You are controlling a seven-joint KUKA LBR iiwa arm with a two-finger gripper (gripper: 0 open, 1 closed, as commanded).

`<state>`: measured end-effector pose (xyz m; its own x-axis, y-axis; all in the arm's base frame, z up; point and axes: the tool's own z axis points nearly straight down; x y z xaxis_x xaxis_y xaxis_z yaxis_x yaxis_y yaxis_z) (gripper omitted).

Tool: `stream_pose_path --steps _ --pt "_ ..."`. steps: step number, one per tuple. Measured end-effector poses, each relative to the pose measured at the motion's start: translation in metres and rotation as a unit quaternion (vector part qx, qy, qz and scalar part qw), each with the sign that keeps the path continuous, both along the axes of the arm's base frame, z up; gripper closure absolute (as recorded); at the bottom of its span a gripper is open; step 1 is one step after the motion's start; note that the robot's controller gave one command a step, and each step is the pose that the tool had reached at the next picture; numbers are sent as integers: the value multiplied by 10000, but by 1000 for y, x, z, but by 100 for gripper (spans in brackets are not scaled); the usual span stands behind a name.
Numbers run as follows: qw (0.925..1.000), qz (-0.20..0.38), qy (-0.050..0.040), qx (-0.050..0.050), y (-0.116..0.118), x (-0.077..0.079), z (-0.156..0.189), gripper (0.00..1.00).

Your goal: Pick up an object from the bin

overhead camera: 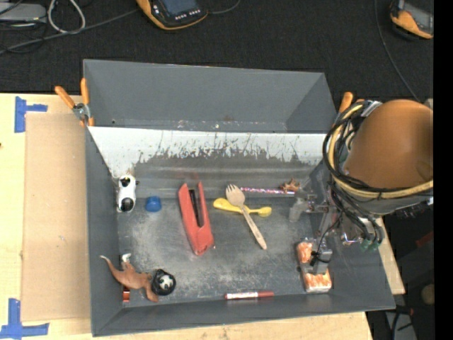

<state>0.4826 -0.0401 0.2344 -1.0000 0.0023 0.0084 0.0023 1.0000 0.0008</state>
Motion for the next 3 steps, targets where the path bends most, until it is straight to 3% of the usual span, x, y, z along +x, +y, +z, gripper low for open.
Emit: stream_pose_path --steps 1,2,3 --pt "10000 9 -30 -2 0 2 3 0" --pt "10000 77 -39 1 32 42 35 0" --pt "9964 851 -34 5 -19 19 -26 0"
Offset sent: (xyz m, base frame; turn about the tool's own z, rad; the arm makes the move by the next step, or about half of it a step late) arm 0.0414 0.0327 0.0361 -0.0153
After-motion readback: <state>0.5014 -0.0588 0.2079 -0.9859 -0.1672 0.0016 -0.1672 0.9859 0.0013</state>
